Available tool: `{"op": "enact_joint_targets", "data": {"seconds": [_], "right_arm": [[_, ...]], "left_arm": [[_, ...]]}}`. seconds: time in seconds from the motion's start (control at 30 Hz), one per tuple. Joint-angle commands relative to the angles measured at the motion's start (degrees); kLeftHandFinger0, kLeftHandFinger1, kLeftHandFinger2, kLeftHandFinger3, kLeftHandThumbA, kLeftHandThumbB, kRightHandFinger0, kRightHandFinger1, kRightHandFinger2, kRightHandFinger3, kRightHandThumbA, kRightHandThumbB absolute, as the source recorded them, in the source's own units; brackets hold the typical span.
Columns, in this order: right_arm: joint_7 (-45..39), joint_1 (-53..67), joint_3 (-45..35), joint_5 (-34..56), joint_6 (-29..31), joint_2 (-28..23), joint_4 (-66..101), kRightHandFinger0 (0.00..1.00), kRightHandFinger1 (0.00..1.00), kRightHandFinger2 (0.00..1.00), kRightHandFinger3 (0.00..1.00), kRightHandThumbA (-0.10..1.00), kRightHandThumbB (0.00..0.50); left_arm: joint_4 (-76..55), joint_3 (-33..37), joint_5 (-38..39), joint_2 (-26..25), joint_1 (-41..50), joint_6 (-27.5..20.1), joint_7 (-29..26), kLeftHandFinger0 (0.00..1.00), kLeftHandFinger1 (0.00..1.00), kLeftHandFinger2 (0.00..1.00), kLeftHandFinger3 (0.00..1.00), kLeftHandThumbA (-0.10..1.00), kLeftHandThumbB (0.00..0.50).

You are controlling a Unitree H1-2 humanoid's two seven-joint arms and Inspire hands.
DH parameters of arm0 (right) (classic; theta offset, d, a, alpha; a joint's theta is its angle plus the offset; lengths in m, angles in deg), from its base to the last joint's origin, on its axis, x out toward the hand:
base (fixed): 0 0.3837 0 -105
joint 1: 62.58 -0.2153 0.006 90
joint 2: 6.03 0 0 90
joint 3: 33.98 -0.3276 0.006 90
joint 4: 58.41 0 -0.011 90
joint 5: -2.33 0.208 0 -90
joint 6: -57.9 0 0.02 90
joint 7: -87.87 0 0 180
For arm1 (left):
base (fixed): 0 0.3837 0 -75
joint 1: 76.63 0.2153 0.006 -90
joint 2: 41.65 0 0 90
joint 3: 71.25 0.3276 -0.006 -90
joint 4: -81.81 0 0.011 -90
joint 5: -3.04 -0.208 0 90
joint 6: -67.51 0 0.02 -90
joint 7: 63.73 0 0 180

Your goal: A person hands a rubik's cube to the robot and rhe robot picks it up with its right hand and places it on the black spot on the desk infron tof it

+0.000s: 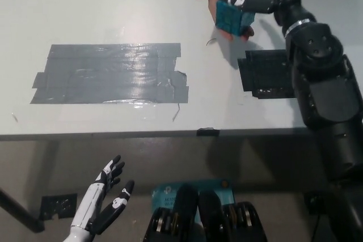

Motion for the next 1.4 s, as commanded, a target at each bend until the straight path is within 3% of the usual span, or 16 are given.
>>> {"op": "enact_joint_targets", "data": {"seconds": [0.0, 0.23, 0.4, 0.53, 0.73, 0.97, 1.07, 1.1, 1.17, 1.3, 1.37], "right_arm": [[0.32, -2.62, 2.46, -2.99, -0.74, -2.39, 0.29, 1.0, 1.0, 1.0, 1.0, 0.99, 0.42], [0.86, -2.0, 4.31, -3.15, 0.0, -3.3, -6.82, 1.0, 1.0, 1.0, 1.0, 0.97, 0.444], [0.39, -1.36, 5.01, -2.82, 1.06, -3.03, -8.3, 1.0, 1.0, 1.0, 1.0, 0.98, 0.472], [-0.66, -0.89, 5.92, -2.88, 1.18, -3.15, -8.74, 1.0, 1.0, 1.0, 1.0, 1.0, 0.486], [-2.05, -1.02, 6.66, -2.35, 2.54, -3.65, -9.58, 1.0, 1.0, 1.0, 1.0, 1.0, 0.477], [-3.05, -1.25, 6.02, -1.2, 3.85, -3.94, -9.22, 1.0, 1.0, 1.0, 1.0, 1.0, 0.5], [-4.82, -1.04, 6.06, -0.45, 4.12, -4.09, -7.36, 1.0, 1.0, 1.0, 1.0, 0.99, 0.469], [-5.56, -0.79, 6.17, -0.21, 3.7, -4.07, -6.49, 1.0, 1.0, 1.0, 1.0, 0.95, 0.497], [-6.72, -0.25, 6.43, 0.13, 3.19, -3.88, -5.0, 1.0, 1.0, 1.0, 1.0, 0.95, 0.481], [-8.35, 0.18, 8.96, -2.2, 2.54, -4.52, -3.9, 1.0, 1.0, 1.0, 1.0, 0.99, 0.5], [-8.32, 0.36, 9.21, -2.13, 2.14, -4.5, -4.17, 1.0, 1.0, 1.0, 1.0, 0.96, 0.5]], "left_arm": [[-1.35, -0.26, -0.19, -0.95, -0.39, -1.22, 0.75, 1.0, 1.0, 1.0, 1.0, 0.67, 0.141], [-1.3, -0.23, -0.58, -0.94, -0.54, -1.08, 0.74, 1.0, 1.0, 1.0, 1.0, 0.69, 0.14], [-1.39, -0.39, -0.32, -0.77, -1.29, -0.93, 0.79, 0.97, 1.0, 1.0, 1.0, 0.65, 0.118], [-1.59, -0.31, -0.4, -0.88, -1.27, -0.72, 1.03, 1.0, 1.0, 1.0, 1.0, 0.68, 0.138], [-1.97, -0.2, -0.77, -1.06, -2.01, 0.02, 1.26, 1.0, 1.0, 1.0, 1.0, 0.72, 0.149], [-2.05, -0.18, -0.92, -1.24, -2.23, 0.39, 1.42, 1.0, 1.0, 1.0, 1.0, 0.72, 0.151], [-2.14, -0.24, -0.79, -1.21, -2.52, 0.79, 1.59, 1.0, 1.0, 1.0, 1.0, 0.72, 0.157], [-2.18, -0.25, -0.64, -1.22, -2.53, 0.95, 1.73, 1.0, 1.0, 1.0, 1.0, 0.71, 0.152], [-1.84, -0.24, -0.77, -1.27, -2.58, 0.35, 1.62, 0.99, 1.0, 1.0, 1.0, 0.71, 0.152], [-1.93, -0.35, -0.27, -1.1, -2.7, 0.3, 1.66, 0.99, 1.0, 1.0, 1.0, 0.7, 0.153], [-2.18, -0.36, -0.37, -1.08, -2.69, 0.52, 1.61, 0.98, 1.0, 1.0, 1.0, 0.7, 0.152]]}}
